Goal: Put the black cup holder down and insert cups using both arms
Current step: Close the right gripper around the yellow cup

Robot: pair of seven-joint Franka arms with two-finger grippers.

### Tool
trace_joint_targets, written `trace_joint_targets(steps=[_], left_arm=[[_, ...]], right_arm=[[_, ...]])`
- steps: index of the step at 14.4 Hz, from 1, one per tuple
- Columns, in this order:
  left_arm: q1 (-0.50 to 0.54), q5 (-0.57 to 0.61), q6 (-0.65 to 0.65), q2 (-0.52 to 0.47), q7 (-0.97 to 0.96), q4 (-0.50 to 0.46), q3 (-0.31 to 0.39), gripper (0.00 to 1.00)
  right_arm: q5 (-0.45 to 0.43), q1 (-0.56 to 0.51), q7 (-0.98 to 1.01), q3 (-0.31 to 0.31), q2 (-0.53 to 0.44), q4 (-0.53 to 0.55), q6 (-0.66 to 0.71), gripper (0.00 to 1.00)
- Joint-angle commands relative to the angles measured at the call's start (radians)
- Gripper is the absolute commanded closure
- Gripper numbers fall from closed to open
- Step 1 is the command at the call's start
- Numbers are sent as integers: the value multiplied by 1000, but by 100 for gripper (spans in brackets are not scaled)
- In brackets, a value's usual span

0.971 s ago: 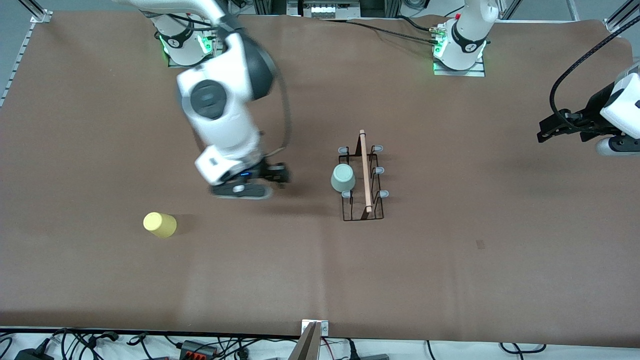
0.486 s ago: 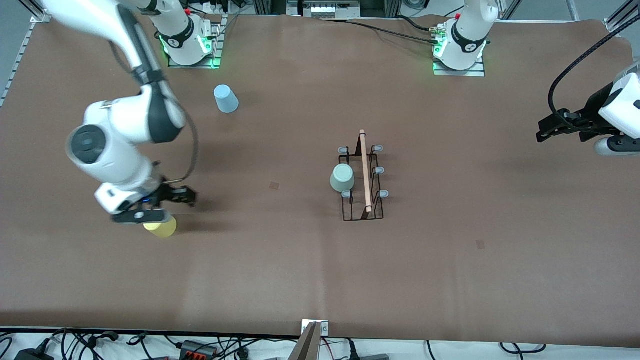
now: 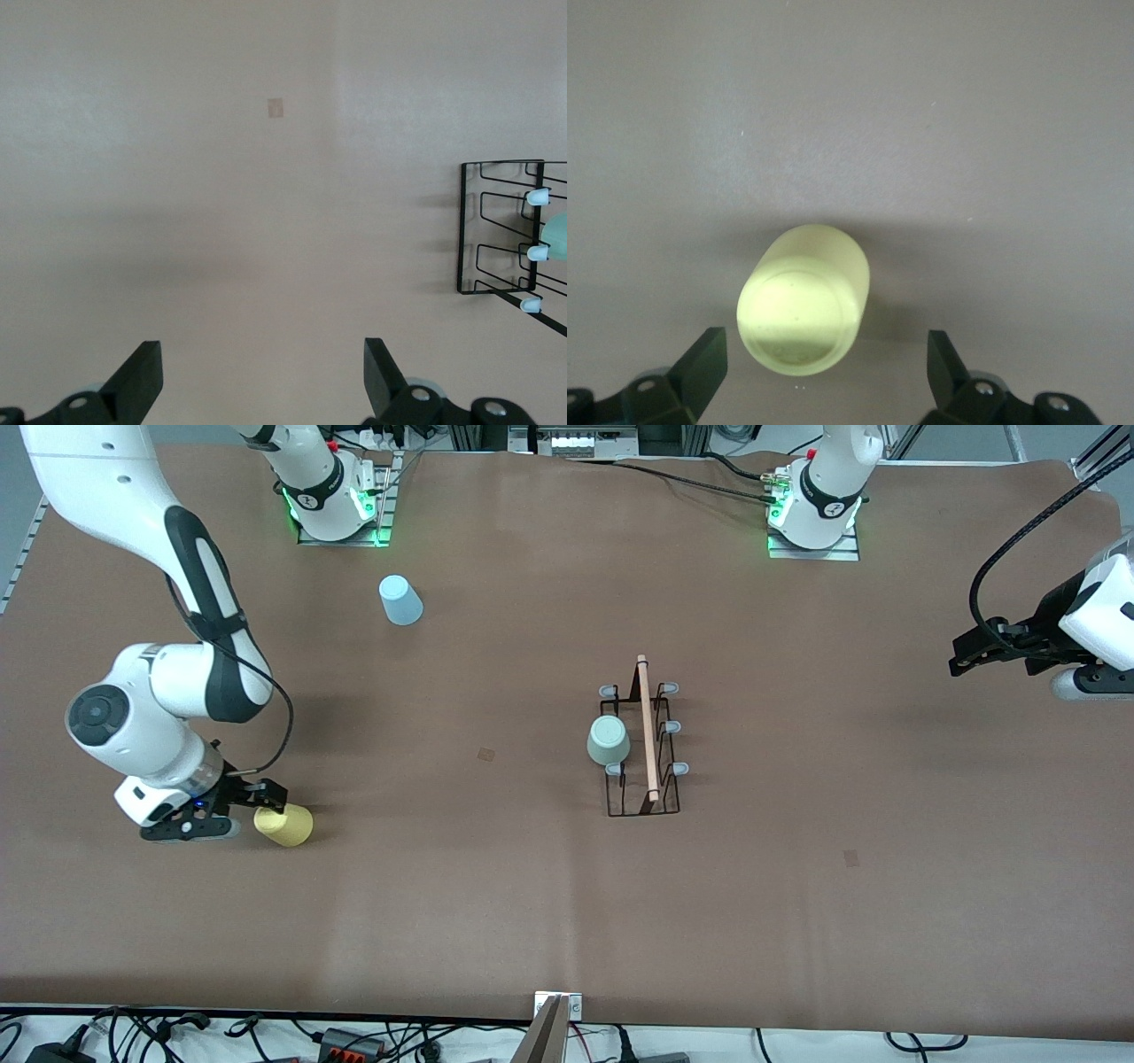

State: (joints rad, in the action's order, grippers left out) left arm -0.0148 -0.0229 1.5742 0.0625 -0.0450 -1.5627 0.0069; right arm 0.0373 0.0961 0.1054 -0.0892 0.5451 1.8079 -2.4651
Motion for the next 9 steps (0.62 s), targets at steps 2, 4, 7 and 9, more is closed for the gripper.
trace_joint_targets(steps=[2,4,7,9], left_arm=[[7,-5,-10,-21,23,-16,-7,0],[7,-5,-10,-21,24,-16,-7,0],[9,-5,-10,-21,25,-16,-8,0],[7,-5,-10,-21,25,-16,-8,0]], right_arm=[[0,-7,14,20,1,11,-21,0],[0,-7,19,20,4,10,-31,0],[0,-13,46,20,19,11,-76,0],[1,-15,45,20,35,10,-103,0]])
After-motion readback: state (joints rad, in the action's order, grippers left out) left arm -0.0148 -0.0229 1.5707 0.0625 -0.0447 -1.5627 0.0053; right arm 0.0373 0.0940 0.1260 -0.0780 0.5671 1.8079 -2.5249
